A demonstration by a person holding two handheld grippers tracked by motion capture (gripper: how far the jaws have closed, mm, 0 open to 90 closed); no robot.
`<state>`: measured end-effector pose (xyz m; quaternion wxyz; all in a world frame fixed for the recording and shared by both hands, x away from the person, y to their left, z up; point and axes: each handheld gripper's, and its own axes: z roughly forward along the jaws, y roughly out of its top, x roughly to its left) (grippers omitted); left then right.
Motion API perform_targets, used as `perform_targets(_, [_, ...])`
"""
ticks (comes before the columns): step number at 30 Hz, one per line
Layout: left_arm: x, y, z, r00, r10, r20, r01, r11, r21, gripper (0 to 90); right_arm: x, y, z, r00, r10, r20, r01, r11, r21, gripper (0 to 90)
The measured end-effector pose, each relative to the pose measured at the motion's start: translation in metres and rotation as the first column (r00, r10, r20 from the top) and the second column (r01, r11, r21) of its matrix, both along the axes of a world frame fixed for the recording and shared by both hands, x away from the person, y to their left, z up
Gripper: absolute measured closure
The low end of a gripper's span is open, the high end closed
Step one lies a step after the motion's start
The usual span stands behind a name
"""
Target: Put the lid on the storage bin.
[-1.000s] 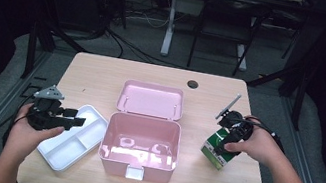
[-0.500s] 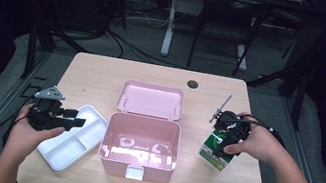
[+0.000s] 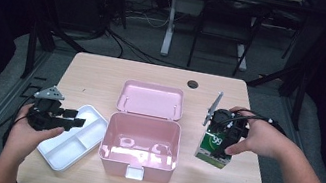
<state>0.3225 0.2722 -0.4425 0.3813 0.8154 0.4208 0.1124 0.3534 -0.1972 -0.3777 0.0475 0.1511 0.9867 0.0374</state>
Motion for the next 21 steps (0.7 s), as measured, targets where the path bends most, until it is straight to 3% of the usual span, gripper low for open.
perform_targets(2, [0.0,0.0,0.0,1.0,0.0,0.0,0.0,1.0,-0.001,51.6,-0.001,0.002,0.001,0.9998,0.013,0.013,-0.013,1.0,-0.008,16.9])
perform_targets(7, [0.0,0.0,0.0,1.0,0.001,0.0,-0.001,1.0,-0.005,51.5,-0.003,0.01,0.01,0.9986,0.041,-0.032,-0.042,0.999,-0.024,16.9])
perform_targets(11, [0.001,0.0,-0.001,1.0,0.002,0.001,-0.002,1.0,-0.006,51.5,-0.004,0.015,0.018,0.9979,0.064,-0.011,-0.064,0.998,-0.024,16.9])
perform_targets(21, [0.001,0.0,-0.001,1.0,-0.001,-0.001,0.001,1.0,-0.005,51.5,-0.004,0.038,0.03,0.9902,0.14,-0.004,-0.14,0.99,-0.005,16.9])
